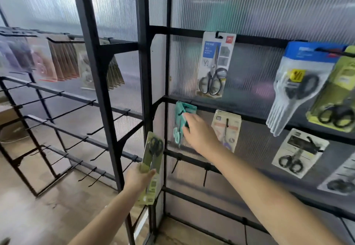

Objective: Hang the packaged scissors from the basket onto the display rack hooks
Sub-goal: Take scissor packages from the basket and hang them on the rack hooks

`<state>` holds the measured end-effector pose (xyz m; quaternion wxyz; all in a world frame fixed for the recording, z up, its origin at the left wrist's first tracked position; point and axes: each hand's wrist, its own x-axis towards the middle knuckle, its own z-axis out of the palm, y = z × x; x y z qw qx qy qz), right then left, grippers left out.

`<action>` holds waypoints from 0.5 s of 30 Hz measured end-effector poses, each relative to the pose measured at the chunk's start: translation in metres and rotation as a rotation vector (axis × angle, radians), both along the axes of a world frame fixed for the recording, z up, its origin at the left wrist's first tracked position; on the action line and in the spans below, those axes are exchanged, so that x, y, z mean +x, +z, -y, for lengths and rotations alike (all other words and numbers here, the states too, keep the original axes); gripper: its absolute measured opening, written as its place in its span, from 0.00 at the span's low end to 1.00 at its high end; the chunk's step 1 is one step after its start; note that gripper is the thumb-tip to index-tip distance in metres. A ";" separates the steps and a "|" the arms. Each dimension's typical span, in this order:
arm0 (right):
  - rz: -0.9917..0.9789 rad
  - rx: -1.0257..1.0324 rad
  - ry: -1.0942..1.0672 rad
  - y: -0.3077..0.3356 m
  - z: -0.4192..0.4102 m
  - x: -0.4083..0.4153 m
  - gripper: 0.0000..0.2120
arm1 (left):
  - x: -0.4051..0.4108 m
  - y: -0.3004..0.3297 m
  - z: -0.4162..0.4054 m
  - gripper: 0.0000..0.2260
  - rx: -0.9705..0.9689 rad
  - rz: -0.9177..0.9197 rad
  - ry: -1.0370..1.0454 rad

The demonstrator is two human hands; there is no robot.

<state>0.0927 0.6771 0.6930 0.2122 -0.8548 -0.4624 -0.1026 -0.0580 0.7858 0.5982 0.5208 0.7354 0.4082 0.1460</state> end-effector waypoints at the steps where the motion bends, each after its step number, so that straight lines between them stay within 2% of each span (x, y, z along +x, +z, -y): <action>1: 0.046 -0.048 0.045 0.003 0.008 -0.012 0.22 | -0.005 0.003 0.007 0.03 0.079 -0.016 -0.073; 3: 0.221 -0.191 0.133 0.005 0.024 -0.033 0.25 | -0.010 0.013 0.020 0.05 0.260 -0.093 -0.235; 5: 0.401 -0.358 0.198 0.004 0.042 -0.048 0.26 | -0.009 0.027 0.037 0.03 0.481 -0.196 -0.395; 6: 0.449 -0.420 0.208 0.004 0.052 -0.056 0.25 | -0.007 0.035 0.048 0.06 0.595 -0.235 -0.456; 8: 0.471 -0.461 0.180 0.004 0.076 -0.069 0.18 | -0.005 0.052 0.070 0.12 0.798 -0.300 -0.525; 10: 0.446 -0.454 0.124 0.003 0.101 -0.076 0.12 | -0.003 0.065 0.089 0.13 0.960 -0.309 -0.563; 13: 0.447 -0.421 -0.005 -0.001 0.140 -0.081 0.13 | -0.003 0.080 0.117 0.16 1.201 -0.242 -0.609; 15: 0.395 -0.343 -0.093 0.000 0.168 -0.083 0.14 | -0.002 0.089 0.133 0.21 1.269 -0.123 -0.592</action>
